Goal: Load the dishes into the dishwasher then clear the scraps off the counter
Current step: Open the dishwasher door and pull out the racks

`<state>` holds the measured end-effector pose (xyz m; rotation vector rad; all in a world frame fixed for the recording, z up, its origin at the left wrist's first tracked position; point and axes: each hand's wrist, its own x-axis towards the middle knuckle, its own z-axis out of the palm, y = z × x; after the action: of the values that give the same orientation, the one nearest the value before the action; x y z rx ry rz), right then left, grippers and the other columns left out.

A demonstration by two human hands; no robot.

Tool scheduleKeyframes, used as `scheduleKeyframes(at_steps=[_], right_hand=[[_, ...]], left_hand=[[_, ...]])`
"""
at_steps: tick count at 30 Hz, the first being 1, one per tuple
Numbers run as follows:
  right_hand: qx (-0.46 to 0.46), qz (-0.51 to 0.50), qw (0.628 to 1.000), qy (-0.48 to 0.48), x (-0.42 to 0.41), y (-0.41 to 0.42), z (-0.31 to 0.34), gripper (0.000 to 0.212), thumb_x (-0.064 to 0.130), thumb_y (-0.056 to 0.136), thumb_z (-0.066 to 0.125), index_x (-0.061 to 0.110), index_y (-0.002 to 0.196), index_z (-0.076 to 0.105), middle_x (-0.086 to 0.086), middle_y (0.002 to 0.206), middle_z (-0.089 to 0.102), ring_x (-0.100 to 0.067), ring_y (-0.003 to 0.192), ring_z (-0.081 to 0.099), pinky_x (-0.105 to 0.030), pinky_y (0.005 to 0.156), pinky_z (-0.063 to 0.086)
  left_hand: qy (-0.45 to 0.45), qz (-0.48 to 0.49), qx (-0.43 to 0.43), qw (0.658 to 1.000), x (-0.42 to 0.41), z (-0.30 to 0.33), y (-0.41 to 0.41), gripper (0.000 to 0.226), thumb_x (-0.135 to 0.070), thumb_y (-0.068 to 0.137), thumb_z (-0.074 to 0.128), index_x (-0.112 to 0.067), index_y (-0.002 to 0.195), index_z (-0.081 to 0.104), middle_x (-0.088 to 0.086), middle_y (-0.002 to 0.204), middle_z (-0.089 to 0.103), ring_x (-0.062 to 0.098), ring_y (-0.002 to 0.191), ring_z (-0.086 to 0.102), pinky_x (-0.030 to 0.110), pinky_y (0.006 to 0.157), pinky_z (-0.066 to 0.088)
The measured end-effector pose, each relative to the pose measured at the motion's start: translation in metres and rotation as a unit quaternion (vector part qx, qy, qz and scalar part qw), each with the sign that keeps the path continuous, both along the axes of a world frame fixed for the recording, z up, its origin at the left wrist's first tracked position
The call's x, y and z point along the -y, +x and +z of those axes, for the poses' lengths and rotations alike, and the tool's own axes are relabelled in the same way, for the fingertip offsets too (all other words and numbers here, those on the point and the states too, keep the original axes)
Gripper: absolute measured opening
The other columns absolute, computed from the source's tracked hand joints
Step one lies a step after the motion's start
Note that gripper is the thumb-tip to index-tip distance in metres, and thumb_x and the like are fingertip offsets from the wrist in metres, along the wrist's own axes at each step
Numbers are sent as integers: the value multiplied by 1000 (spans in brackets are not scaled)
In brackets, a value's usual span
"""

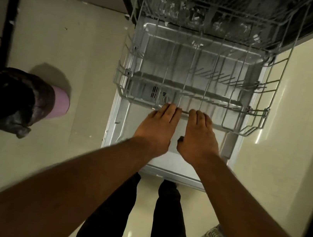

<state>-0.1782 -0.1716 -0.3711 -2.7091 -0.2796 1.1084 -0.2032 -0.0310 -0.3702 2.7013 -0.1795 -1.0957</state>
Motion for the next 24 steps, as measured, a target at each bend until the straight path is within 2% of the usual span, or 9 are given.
scheduleKeyframes(at_steps=[3,8,13,16,19,22,24], right_hand=[[-16,12,1000,-10,2,-20,7,103,22,92,69,10,166,-2,-10,174,1,-27,162,-3,-41,129,21],[-37,-10,999,-16,-6,-11,7,105,24,94,70,11,166,-5,-9,175,-3,-27,162,-6,-41,131,12],[-44,9,999,-23,-2,2,21,99,24,98,65,12,166,-7,-8,175,-9,-27,162,-8,-41,132,7],[8,17,1000,-20,-3,40,44,93,25,101,60,14,166,-6,-8,175,-11,-27,162,-8,-41,131,4],[81,24,996,-12,-10,91,81,94,26,100,62,16,166,-5,-6,175,-10,-27,162,-7,-42,129,5],[175,27,984,7,-18,144,124,91,27,100,63,16,167,1,-8,175,-4,-28,162,-2,-45,130,9],[255,32,966,26,-24,179,152,82,27,100,60,13,166,13,-10,175,8,-29,161,7,-48,131,16]], left_hand=[[8,3,-5,1000,-1,4,-18,103,-17,97,63,-12,164,-15,9,173,-18,27,161,-11,43,131,10],[1,14,-24,1000,3,9,-7,99,-28,100,61,-10,164,-12,10,174,-14,27,161,-11,41,130,5],[-14,-6,-37,999,-13,21,12,92,-29,105,54,-15,164,-15,5,173,-19,22,160,-15,36,123,-12],[-10,-5,26,1000,-35,41,52,88,-29,106,48,-16,164,-17,3,172,-22,20,159,-18,41,131,-5],[14,-20,106,994,-57,70,99,88,-30,106,45,-13,163,-19,8,171,-26,23,159,-21,45,132,0],[37,-45,215,975,-69,110,150,98,-31,103,51,-12,161,-25,11,166,-37,27,156,-29,48,131,-3],[38,-47,303,951,-72,140,185,102,-29,99,55,-10,161,-23,12,165,-40,29,156,-29,49,130,-4]])
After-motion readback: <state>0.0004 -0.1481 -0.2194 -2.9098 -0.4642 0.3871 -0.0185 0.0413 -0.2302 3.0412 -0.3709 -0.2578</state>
